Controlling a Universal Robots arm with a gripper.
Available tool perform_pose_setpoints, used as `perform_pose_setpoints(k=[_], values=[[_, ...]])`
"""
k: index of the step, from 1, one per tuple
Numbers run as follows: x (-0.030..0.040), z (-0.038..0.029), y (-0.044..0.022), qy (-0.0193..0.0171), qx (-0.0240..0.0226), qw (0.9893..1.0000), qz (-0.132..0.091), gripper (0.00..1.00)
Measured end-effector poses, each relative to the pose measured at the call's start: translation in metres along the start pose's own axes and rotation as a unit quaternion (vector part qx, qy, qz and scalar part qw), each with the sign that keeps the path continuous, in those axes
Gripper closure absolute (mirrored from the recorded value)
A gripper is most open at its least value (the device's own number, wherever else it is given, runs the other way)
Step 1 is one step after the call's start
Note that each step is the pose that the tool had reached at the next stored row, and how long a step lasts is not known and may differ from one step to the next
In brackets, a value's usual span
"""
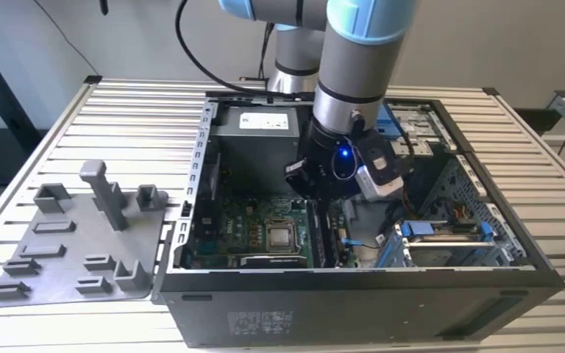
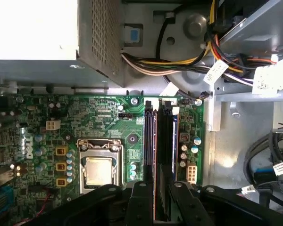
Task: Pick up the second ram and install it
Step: 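Insert the second ram into the second slot, then press down the second ram until it locks into place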
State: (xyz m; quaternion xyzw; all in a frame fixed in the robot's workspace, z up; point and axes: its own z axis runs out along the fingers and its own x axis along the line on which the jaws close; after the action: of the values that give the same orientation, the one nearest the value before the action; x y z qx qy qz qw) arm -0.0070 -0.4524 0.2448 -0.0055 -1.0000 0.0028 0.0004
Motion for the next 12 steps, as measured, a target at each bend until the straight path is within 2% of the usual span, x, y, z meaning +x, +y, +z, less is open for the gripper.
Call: perform_pose_setpoints(k=[1,3,12], values=[[0.0,-0.0003,0.0,0.0,-0.0001,1.0,0.0,0.8],[0.0,-0.0012,0.0,0.0,0.0,1.0,0.0,0.89],[0.0,-0.0049,0.0,0.0,0.0,1.0,0.0,0.89]])
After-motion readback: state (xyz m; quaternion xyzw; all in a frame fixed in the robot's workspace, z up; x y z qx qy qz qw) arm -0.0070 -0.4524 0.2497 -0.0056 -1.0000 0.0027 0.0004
